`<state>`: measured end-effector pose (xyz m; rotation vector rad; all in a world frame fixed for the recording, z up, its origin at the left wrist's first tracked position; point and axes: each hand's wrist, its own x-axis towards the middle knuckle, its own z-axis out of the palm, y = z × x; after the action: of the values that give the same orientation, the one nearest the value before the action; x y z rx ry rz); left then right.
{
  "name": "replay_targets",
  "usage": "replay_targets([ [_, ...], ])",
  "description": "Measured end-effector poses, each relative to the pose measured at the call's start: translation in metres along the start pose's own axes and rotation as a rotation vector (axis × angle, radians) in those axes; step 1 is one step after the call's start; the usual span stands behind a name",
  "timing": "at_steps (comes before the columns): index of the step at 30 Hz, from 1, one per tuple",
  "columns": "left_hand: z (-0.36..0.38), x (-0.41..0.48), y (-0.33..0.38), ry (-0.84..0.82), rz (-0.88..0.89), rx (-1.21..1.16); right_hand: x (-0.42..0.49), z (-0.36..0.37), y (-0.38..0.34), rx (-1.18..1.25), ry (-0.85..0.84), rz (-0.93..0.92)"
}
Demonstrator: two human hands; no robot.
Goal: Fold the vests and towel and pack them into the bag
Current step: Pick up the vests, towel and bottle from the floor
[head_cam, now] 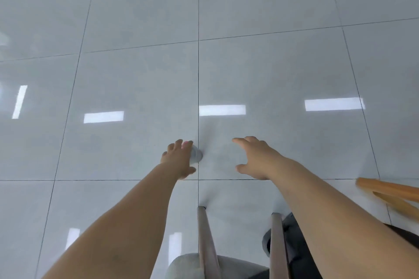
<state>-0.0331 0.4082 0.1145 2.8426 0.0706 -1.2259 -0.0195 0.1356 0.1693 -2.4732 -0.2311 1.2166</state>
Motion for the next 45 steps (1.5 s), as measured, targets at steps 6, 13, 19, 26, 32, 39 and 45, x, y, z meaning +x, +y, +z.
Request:
replay_targets([
  [6,0.032,0.026,-0.02,0.046,-0.055,-0.08,0.027,0.028,0.001,-0.018,-0.077,-0.008],
  [13,0.058,0.058,-0.017,0.065,-0.041,-0.154,0.039,0.05,-0.007,0.034,-0.113,-0.035],
  [19,0.08,0.081,-0.013,0.122,-0.054,-0.061,0.014,0.052,0.009,0.089,-0.084,-0.042],
  [26,0.075,0.051,0.017,0.248,0.147,0.042,0.007,0.036,0.028,0.078,-0.03,0.03],
  [32,0.02,0.01,0.064,0.399,0.425,-0.078,-0.014,0.011,0.029,0.057,0.059,0.039],
  [39,-0.08,-0.053,0.134,0.52,0.794,-0.269,-0.077,-0.05,0.05,0.094,0.324,0.074],
  [45,-0.152,-0.122,0.213,0.643,1.069,-0.289,-0.172,-0.09,0.068,0.279,0.694,0.065],
])
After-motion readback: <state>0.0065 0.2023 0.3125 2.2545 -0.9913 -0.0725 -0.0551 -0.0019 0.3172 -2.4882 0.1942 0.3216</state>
